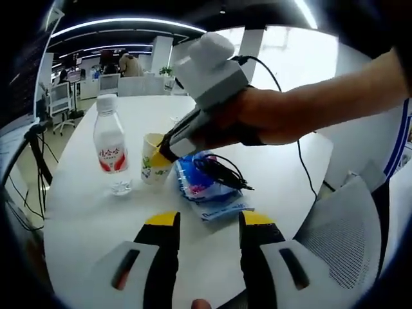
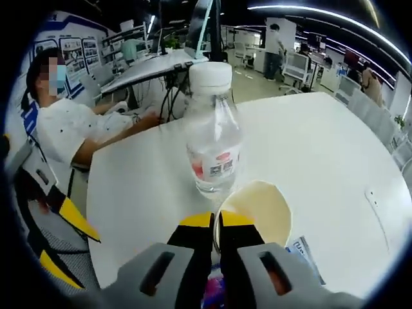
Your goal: Arrange the tabletop items into an orderly group along one side of the table until the central work area is clear of visible clutter.
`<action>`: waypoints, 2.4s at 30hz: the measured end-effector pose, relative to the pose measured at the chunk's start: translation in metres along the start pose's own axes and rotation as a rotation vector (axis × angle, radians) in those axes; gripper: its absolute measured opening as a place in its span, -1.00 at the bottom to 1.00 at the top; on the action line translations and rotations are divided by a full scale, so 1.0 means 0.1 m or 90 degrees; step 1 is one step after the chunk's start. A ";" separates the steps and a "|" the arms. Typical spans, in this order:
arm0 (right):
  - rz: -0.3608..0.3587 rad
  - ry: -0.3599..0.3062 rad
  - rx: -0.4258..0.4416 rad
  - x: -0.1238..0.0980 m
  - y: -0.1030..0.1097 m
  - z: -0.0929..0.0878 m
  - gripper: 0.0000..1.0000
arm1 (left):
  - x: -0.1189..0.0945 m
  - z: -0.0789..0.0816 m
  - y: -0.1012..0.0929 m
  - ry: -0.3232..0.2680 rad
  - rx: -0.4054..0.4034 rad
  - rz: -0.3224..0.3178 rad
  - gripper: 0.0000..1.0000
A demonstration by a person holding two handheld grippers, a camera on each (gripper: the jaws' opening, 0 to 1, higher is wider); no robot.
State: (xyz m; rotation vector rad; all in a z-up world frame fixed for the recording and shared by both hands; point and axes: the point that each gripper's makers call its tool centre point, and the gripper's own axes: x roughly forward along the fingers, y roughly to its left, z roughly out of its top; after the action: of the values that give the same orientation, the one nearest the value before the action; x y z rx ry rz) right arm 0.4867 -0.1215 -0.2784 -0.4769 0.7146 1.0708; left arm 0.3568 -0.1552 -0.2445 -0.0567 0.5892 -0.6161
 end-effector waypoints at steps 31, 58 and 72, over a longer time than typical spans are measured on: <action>-0.017 0.069 -0.168 0.12 0.00 -0.05 -0.74 | 0.00 -0.02 0.05 0.000 -0.024 0.007 -0.30; -0.136 -0.048 -0.092 -0.82 0.13 0.05 -0.48 | 0.02 -0.04 -0.09 0.012 0.008 -0.022 -0.31; -0.181 -0.058 -0.057 -1.32 0.41 -0.45 -0.47 | 0.02 -0.05 -0.02 0.017 0.006 -0.003 -0.31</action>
State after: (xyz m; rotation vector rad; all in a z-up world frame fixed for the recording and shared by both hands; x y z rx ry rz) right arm 0.3971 -0.2167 -0.2137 -0.5841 0.5015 0.8530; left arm 0.3542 -0.1575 -0.2493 -0.0412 0.6128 -0.6243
